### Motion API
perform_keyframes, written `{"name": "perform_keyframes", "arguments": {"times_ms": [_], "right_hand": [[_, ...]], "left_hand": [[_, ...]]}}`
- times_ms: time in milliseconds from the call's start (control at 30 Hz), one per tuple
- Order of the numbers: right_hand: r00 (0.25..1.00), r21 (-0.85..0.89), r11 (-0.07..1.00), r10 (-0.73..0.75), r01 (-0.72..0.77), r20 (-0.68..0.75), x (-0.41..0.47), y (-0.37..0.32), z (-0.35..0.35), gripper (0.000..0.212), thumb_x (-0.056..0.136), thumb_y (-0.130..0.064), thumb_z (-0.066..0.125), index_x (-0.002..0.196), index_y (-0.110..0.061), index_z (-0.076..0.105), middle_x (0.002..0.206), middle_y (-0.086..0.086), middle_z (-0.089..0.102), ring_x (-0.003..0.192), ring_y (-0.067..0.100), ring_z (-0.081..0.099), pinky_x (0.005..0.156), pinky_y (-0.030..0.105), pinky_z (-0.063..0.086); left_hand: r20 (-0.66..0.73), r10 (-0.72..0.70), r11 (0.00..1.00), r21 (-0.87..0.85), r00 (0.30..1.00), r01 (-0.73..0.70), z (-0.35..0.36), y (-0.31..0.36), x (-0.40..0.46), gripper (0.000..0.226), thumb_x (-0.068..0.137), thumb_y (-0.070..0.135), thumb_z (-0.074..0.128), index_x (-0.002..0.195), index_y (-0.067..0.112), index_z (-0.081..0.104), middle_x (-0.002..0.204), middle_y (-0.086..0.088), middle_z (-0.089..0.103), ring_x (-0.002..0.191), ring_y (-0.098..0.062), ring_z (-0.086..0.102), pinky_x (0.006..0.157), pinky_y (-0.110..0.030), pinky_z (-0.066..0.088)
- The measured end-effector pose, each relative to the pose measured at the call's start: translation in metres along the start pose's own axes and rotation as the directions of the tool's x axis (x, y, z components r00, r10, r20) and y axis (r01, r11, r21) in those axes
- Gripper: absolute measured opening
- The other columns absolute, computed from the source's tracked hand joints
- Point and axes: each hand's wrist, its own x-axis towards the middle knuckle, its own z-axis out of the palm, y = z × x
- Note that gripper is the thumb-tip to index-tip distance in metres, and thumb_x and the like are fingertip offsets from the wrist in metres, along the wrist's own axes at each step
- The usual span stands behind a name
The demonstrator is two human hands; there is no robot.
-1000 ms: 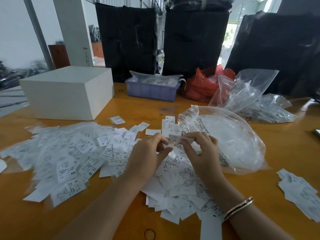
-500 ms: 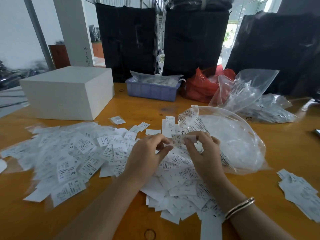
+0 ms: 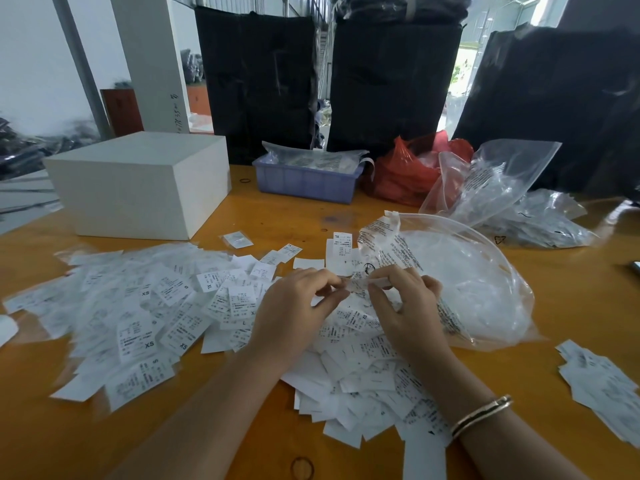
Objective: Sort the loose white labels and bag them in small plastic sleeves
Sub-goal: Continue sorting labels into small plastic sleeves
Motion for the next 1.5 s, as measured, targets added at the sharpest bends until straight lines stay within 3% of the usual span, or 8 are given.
{"name": "perform_keyframes", "arguments": {"times_ms": [233,500,733,933,1067,1200,1300,1500], "right_hand": [[0.999,0.176,0.984,0.034,-0.034,0.003,-0.002,-0.003,-0.001,0.016,0.086,-0.024,0.049,0.076,-0.036,0.049,0.076,-0.014,0.061,0.081,0.001,0.054,0.089,0.014,0.021],[0.998,0.173,0.983,0.046,-0.054,0.054,-0.002,0.001,-0.004,0.028,0.091,-0.007,0.056,0.080,-0.033,0.055,0.079,-0.010,0.065,0.083,-0.002,0.053,0.091,0.018,0.022],[0.981,0.105,0.994,0.005,-0.025,0.193,-0.004,0.000,0.001,0.034,0.093,-0.015,0.054,0.112,-0.043,0.050,0.073,-0.009,0.063,0.075,0.001,0.052,0.088,0.011,0.019],[0.979,0.224,0.960,0.135,-0.167,0.152,0.002,0.002,-0.001,0.014,0.090,-0.024,0.061,0.090,-0.037,0.056,0.069,-0.016,0.066,0.069,0.003,0.060,0.093,0.042,0.037],[0.987,0.085,0.995,0.036,-0.050,0.156,0.000,0.001,0.004,0.007,0.090,-0.037,0.060,0.090,-0.042,0.064,0.070,-0.017,0.066,0.068,0.000,0.055,0.089,0.029,0.024],[0.977,-0.003,0.993,-0.115,0.118,0.180,-0.004,-0.003,0.004,0.040,0.090,-0.050,0.042,0.117,-0.032,0.064,0.074,-0.026,0.060,0.071,-0.003,0.046,0.083,0.028,0.020],[0.968,-0.009,0.985,-0.168,0.173,0.189,-0.004,-0.005,0.007,0.035,0.089,-0.038,0.052,0.119,-0.027,0.065,0.098,-0.018,0.067,0.079,0.000,0.051,0.080,0.030,0.019],[0.996,0.239,0.969,0.041,-0.058,0.078,0.001,0.003,0.002,0.027,0.088,-0.009,0.063,0.109,-0.025,0.068,0.086,-0.009,0.065,0.077,0.011,0.058,0.082,0.057,0.043]], "left_hand": [[-0.034,-0.059,0.988,-0.143,0.998,0.053,-0.002,0.000,0.002,0.033,0.081,0.043,0.057,0.090,0.015,0.074,0.082,0.009,0.070,0.077,-0.001,0.061,0.067,-0.013,0.049],[0.035,-0.183,0.917,-0.354,0.983,0.183,0.000,-0.002,0.004,0.006,0.081,0.030,0.066,0.086,0.029,0.070,0.076,0.023,0.068,0.074,0.003,0.064,0.064,-0.006,0.046],[0.104,-0.170,0.918,-0.345,0.980,0.196,0.001,0.001,0.002,0.008,0.074,0.047,0.061,0.082,0.049,0.061,0.075,0.032,0.065,0.071,0.007,0.062,0.061,-0.006,0.045],[0.062,-0.190,0.912,-0.359,0.980,0.199,0.003,-0.003,0.001,0.014,0.082,0.030,0.068,0.083,0.042,0.063,0.075,0.021,0.068,0.072,0.002,0.065,0.063,-0.011,0.051],[0.060,-0.182,0.928,-0.318,0.982,0.191,0.005,-0.003,0.000,0.007,0.084,0.020,0.068,0.086,0.027,0.067,0.077,0.019,0.066,0.075,0.005,0.063,0.062,-0.007,0.047],[0.011,-0.258,0.896,-0.372,0.966,0.244,0.003,-0.005,0.001,0.005,0.085,0.021,0.067,0.082,0.024,0.068,0.073,0.016,0.066,0.072,0.002,0.062,0.060,-0.008,0.044],[-0.051,-0.277,0.904,-0.351,0.959,0.243,0.003,-0.005,0.003,0.004,0.083,0.026,0.067,0.082,0.023,0.069,0.076,0.010,0.065,0.072,-0.004,0.059,0.058,-0.010,0.043],[0.114,-0.227,0.885,-0.391,0.967,0.254,0.003,0.002,-0.001,0.016,0.085,0.031,0.066,0.099,0.038,0.064,0.080,0.018,0.066,0.075,0.002,0.060,0.062,-0.010,0.048]]}}
